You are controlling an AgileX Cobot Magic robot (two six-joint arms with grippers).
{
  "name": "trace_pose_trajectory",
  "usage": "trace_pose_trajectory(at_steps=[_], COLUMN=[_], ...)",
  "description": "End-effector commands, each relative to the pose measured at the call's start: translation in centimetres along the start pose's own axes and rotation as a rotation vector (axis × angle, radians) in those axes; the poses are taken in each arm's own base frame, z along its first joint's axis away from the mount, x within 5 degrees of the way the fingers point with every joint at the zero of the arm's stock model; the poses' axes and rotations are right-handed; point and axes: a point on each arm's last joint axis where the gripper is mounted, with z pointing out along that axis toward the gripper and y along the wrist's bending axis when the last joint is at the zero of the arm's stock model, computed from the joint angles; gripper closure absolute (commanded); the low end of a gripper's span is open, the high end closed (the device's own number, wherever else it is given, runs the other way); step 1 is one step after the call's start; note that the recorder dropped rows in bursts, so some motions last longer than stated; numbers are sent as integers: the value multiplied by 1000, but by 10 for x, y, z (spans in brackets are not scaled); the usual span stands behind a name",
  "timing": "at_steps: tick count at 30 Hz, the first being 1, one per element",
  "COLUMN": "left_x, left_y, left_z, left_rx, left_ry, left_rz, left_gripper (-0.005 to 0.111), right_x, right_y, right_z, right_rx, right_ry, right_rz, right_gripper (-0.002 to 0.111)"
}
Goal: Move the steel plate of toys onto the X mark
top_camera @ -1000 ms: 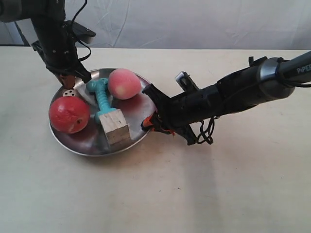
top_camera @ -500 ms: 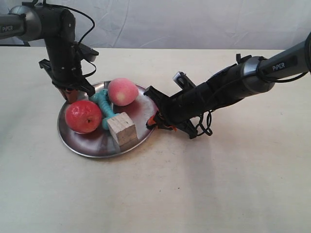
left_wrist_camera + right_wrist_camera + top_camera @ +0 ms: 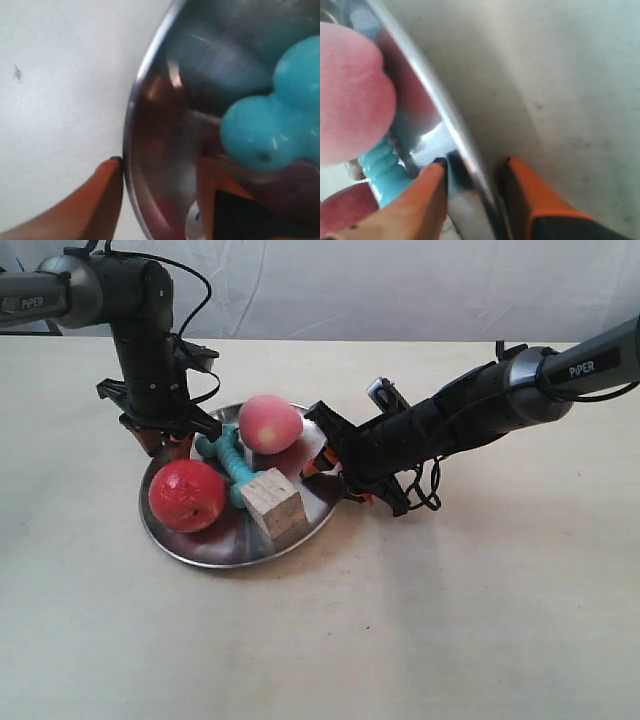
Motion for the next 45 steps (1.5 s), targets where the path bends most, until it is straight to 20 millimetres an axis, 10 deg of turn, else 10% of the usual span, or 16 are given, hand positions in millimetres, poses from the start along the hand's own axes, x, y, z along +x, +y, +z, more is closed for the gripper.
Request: trace_pose_trajectory(at_steps=[1,26,36,39,45], left_x=[1,18,55,80,143], left_y=[-4,37,49,41,9], left_z=[-14,-73,-155,-181,-220], left_rx=[-9,-144,-161,-142,-31], left_ry=[-20,-126,-302,-351,-530], left_rz=[-7,-97,-164,-174,-189], left_gripper=[59,59,106,106,106], right_x=[-7,-7,-16,-7,33], right_y=[-7,-12,13,31,51], right_z=[0,-23,-95,-134,-209], right_rx=[47,289,414,454,408], right_ry=[-44,-39,-133,-184,-332], right_rz=[-25,-249,-438,-574,-705], right_gripper=[70,70,88,108,108])
